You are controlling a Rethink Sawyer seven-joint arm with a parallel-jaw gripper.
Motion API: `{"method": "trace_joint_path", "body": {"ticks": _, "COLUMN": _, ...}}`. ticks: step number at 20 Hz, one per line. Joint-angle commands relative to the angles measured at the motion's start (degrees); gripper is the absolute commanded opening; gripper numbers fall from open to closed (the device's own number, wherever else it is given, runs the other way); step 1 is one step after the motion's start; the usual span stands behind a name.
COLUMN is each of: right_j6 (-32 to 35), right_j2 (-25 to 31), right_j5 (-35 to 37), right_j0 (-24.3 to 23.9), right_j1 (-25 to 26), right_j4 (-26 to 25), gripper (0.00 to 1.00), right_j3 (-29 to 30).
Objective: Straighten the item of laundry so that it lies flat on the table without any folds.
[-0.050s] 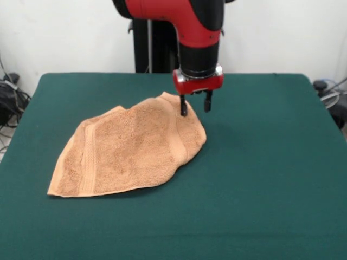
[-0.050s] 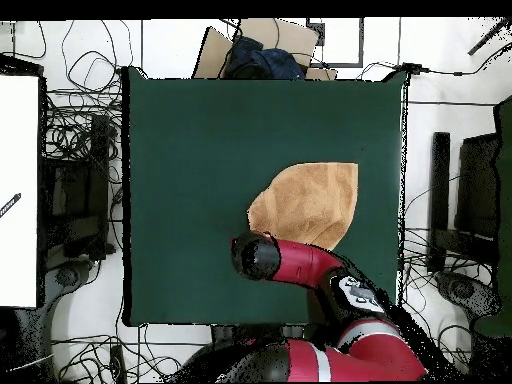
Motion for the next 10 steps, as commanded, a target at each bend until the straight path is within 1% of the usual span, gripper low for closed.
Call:
{"method": "trace_joint_path", "body": {"ticks": 1, "right_j6": 9.6, "right_j2": -0.1, "right_j5": 2.8, "right_j0": 0.4, "right_j1": -0.7, "right_j4": 0.7, "gripper": 1.00, "right_j3": -1.4}}
{"method": "trace_joint_path", "body": {"ticks": 3, "right_j6": 9.6, "right_j2": 0.4, "right_j5": 4.1, "right_j0": 0.1, "right_j1": -3.7, "right_j4": 1.1, "gripper": 1.00, "right_j3": 0.0}}
{"method": "trace_joint_path", "body": {"ticks": 7, "right_j6": 8.3, "right_j2": 1.7, "right_j5": 9.9, "right_j0": -0.7, "right_j1": -13.0, "right_j4": 2.3, "gripper": 1.00, "right_j3": 2.7}}
{"method": "trace_joint_path", "body": {"ticks": 10, "right_j6": 7.1, "right_j2": 1.3, "right_j5": 15.7, "right_j0": -0.1, "right_j1": -16.5, "right_j4": 2.9, "gripper": 1.00, "right_j3": 1.7}}
